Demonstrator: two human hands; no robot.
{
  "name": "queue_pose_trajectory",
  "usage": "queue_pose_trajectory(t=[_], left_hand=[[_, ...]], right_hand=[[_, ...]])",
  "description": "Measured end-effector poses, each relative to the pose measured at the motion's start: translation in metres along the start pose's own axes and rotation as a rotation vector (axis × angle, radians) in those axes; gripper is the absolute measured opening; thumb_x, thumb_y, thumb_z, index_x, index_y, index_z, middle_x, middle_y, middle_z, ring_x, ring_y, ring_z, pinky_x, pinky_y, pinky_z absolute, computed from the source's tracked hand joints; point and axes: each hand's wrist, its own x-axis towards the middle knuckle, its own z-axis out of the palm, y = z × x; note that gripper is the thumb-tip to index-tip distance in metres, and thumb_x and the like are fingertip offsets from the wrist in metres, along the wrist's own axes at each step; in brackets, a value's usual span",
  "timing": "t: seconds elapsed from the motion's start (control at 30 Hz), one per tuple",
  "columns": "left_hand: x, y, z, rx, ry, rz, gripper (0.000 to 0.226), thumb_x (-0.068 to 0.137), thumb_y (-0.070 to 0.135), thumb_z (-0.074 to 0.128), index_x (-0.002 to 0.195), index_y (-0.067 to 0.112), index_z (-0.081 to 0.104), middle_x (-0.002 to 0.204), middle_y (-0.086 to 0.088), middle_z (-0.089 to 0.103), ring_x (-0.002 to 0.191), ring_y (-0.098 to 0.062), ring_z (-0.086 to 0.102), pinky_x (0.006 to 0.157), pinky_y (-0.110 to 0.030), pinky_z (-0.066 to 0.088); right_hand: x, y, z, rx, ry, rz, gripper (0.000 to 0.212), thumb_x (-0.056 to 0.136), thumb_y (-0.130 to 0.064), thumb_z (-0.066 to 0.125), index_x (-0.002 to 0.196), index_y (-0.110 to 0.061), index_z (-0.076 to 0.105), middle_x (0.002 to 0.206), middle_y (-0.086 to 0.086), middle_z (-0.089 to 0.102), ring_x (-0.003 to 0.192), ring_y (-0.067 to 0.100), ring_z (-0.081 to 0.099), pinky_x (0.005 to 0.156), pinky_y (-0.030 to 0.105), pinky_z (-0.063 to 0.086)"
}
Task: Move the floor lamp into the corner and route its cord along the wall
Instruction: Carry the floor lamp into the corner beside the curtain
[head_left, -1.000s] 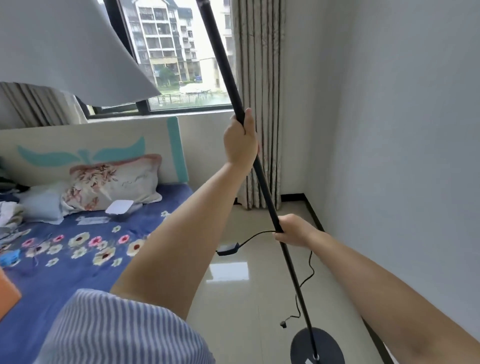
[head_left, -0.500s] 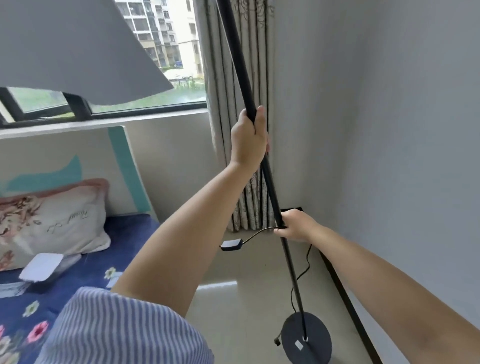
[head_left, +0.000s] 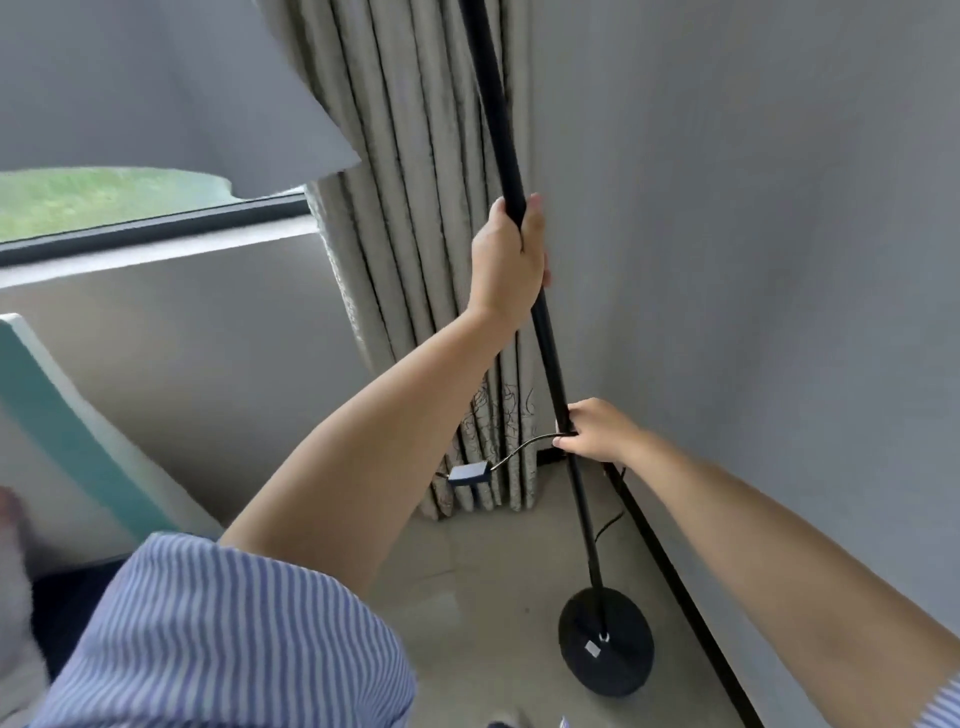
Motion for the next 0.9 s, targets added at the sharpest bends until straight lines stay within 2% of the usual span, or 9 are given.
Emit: queue_pose_trajectory(t=[0.1,0.2,0.23,0.33,0.43,0.5,0.6,0.73,0.9], left_hand=[[0.062,-0.033,0.027,-0.016,-0.028,-0.026,0.036,0.098,0.022,0.035,0.063,0.028,0.034,0.041,0.004,0.045,0.025,0.002,0.042,0.035,-0.009,0.040],[0.114,-0.066,0.052,0.008,-0.053,-0.057,0.035,0.098,0.024,0.034,0.063,0.027,0.036,0.041,0.004,0.047,0.026,0.003,0.043,0.036,-0.006,0.039],[0.129,-0.077,0.060,0.016,-0.063,-0.072,0.032,0.098,0.024,0.034,0.066,0.023,0.040,0.042,0.004,0.047,0.026,0.003,0.044,0.036,-0.004,0.038],[0.165,-0.109,0.084,0.065,-0.086,-0.109,0.028,0.098,0.027,0.033,0.093,0.005,0.049,0.044,0.004,0.050,0.028,0.005,0.046,0.035,-0.001,0.037],[0.195,-0.139,0.110,0.074,-0.103,-0.132,0.023,0.099,0.027,0.033,0.090,0.010,0.045,0.046,0.004,0.050,0.030,0.007,0.047,0.037,-0.001,0.038],[0.209,-0.156,0.124,0.085,-0.133,-0.163,0.022,0.099,0.026,0.032,0.095,0.009,0.046,0.047,0.004,0.050,0.031,0.007,0.048,0.039,-0.001,0.039],[0.225,-0.178,0.145,0.060,-0.178,-0.186,0.015,0.099,0.022,0.033,0.089,0.014,0.040,0.048,0.003,0.048,0.033,0.007,0.048,0.039,-0.002,0.039],[0.244,-0.200,0.163,0.070,-0.207,-0.183,0.022,0.099,0.020,0.033,0.079,0.021,0.039,0.049,0.003,0.046,0.034,0.006,0.048,0.043,-0.005,0.041],[0.268,-0.210,0.174,0.097,-0.249,-0.157,0.017,0.100,0.021,0.032,0.089,0.012,0.040,0.049,0.005,0.046,0.036,0.005,0.048,0.049,-0.010,0.043]], right_hand=[[0.062,0.017,-0.023,0.028,0.008,0.053,0.041,0.082,-0.018,0.055,0.050,-0.025,0.031,0.071,0.005,0.049,0.074,0.022,0.049,0.066,0.028,0.034],[0.117,0.038,-0.043,0.033,-0.007,0.120,0.031,0.083,-0.022,0.054,0.055,-0.023,0.042,0.075,0.006,0.057,0.077,0.025,0.053,0.066,0.027,0.035],[0.134,0.046,-0.047,0.050,-0.017,0.129,0.026,0.084,-0.022,0.054,0.059,-0.018,0.047,0.081,0.012,0.062,0.081,0.029,0.057,0.066,0.027,0.036],[0.181,0.070,-0.056,0.061,-0.045,0.135,0.022,0.086,-0.026,0.051,0.073,-0.010,0.058,0.090,0.017,0.065,0.088,0.032,0.061,0.065,0.028,0.037],[0.225,0.097,-0.061,0.076,-0.042,0.134,0.028,0.087,-0.028,0.050,0.095,-0.003,0.060,0.101,0.018,0.066,0.090,0.032,0.061,0.066,0.029,0.040],[0.248,0.113,-0.063,0.096,-0.042,0.140,0.028,0.087,-0.027,0.050,0.102,-0.005,0.059,0.105,0.018,0.066,0.093,0.033,0.061,0.070,0.032,0.045],[0.277,0.133,-0.066,0.100,-0.046,0.161,0.030,0.088,-0.024,0.049,0.112,-0.006,0.056,0.108,0.019,0.066,0.096,0.034,0.061,0.074,0.035,0.049],[0.307,0.151,-0.068,0.084,-0.033,0.189,0.034,0.089,-0.023,0.049,0.118,-0.006,0.052,0.111,0.019,0.065,0.098,0.035,0.061,0.080,0.040,0.052],[0.331,0.158,-0.077,0.100,-0.002,0.226,0.036,0.088,-0.023,0.049,0.122,-0.009,0.049,0.113,0.018,0.064,0.099,0.034,0.062,0.083,0.042,0.054]])
